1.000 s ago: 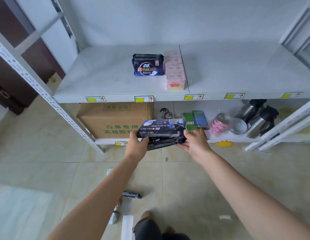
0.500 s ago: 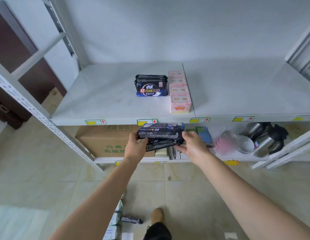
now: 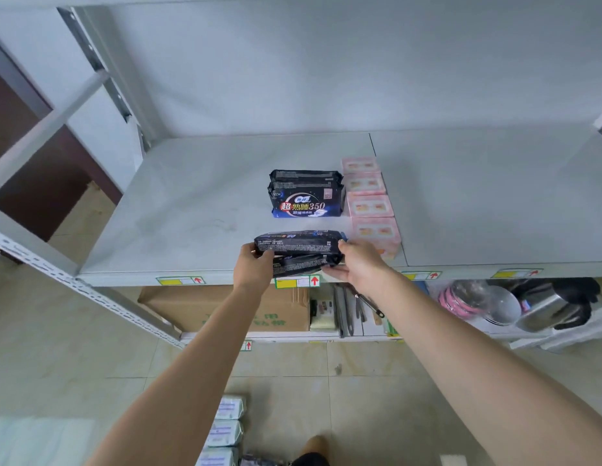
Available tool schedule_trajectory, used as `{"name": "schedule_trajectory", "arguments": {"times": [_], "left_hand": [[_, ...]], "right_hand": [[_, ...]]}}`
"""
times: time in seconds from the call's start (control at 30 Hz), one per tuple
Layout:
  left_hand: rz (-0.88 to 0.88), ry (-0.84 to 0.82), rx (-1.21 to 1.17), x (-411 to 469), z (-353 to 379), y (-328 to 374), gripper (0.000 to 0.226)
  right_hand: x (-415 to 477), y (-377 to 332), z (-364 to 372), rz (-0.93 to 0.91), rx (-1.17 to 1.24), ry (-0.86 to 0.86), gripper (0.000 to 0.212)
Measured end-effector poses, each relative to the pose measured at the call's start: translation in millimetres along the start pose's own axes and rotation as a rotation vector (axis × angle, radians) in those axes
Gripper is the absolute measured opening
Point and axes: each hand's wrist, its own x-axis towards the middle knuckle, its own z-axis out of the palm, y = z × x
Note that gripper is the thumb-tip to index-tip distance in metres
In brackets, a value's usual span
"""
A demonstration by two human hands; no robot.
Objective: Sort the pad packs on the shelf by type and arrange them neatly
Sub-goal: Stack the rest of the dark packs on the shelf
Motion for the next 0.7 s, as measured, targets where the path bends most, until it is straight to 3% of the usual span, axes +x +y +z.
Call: {"name": "schedule_trajectory", "arguments": {"times": [0.4,0.6,0.7], "left_hand": [[0.025,0.015,0.031,58,15,25,0.036],[0.026,-0.01,-0.006,68,21,16,0.041],[0.001,-0.025,-0.053,71,20,14,0.046]], "right_hand": [[50,-29,16,0.046,-0.172,0.026,0.015],[37,-31,4,-0.123,-0.714,-0.058,0.023],[35,-35,-1,-0.394,-1.137,0.094,0.028]]}}
